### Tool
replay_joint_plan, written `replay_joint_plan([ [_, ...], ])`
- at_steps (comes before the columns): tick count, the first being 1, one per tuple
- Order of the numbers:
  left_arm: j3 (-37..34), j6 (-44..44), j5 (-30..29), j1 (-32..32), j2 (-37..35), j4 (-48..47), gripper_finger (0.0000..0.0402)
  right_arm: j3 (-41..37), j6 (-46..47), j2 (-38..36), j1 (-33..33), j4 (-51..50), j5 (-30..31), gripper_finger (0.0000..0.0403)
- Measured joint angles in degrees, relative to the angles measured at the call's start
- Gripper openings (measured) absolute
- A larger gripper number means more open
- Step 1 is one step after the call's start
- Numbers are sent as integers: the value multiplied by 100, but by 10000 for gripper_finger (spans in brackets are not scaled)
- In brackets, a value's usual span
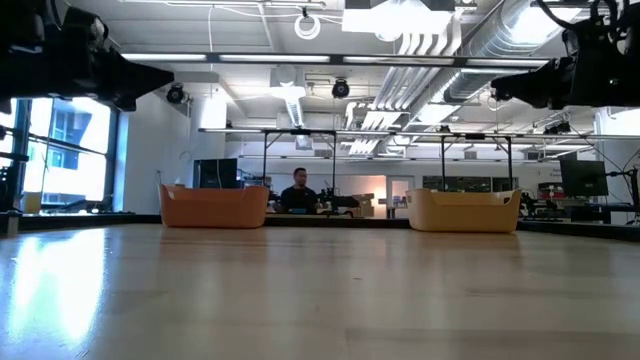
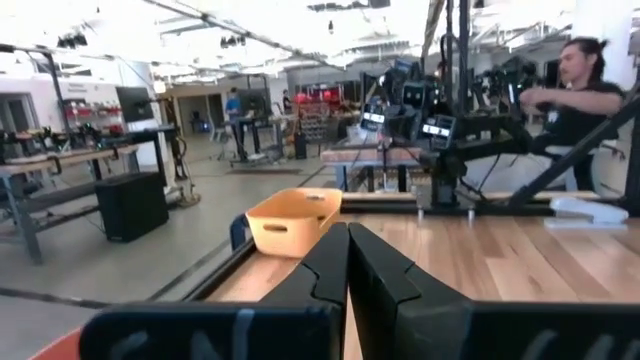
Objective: Sort crayons/erasers/pens/pencils in bins
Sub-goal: Return to Home Position
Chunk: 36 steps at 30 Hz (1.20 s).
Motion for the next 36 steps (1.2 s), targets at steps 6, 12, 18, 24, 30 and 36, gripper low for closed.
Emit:
replay_joint_plan([
  [6, 0, 22, 9, 1, -2, 216, 1, 6, 135, 0, 0, 78, 96, 0],
  [12, 0, 116, 7, 7, -2, 327, 1, -72, 527, -2, 96, 217, 854, 0],
  [18, 0, 104, -2, 7, 0, 290, 1, -150, 827, 31, 626, 130, 2507, 0],
  [24, 0, -209, -11, 7, 0, 201, 1, -150, 469, 26, 1487, 68, 3203, 0],
  [30, 0, -180, -11, 7, 0, 274, 1, -150, 34, 26, 1862, -326, 3261, 0],
  [36, 0, -180, -13, 7, 0, 264, 1, -145, -24, 46, 1858, -717, 3239, 0],
])
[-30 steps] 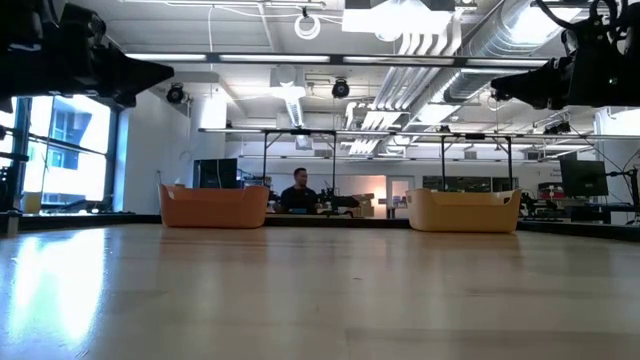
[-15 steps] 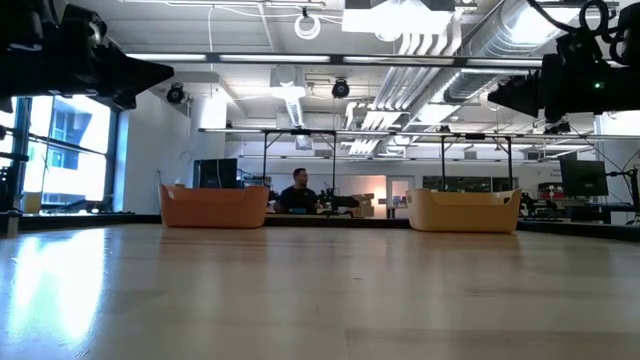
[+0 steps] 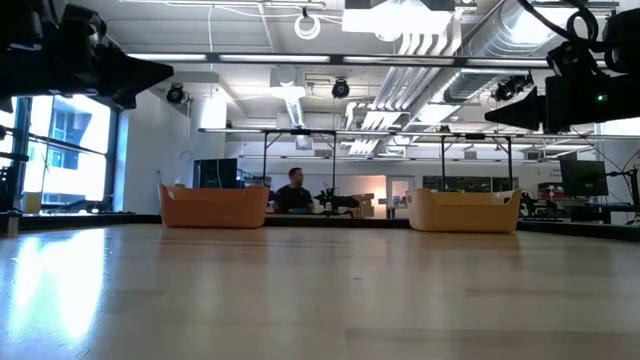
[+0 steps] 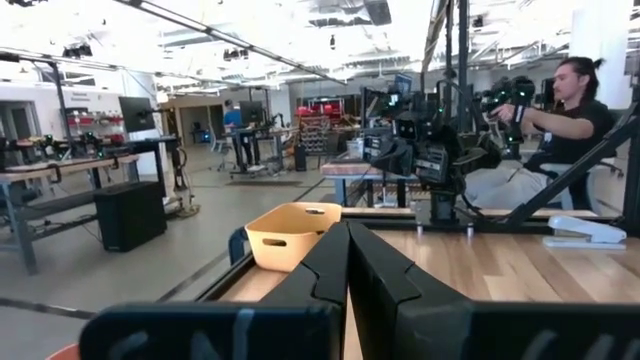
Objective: Sort crayons/erasers/pens/pencils in bins
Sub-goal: Return to Home Position
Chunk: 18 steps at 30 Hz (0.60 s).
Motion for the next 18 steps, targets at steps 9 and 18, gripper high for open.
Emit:
replay_joint_plan([
  [9, 0, 0, -1, 0, 0, -109, 1, 4, 2, 0, 0, -24, -5, 0],
  [18, 0, 0, -2, 0, 0, -113, 1, 7, 2, 0, 0, -33, -13, 0],
])
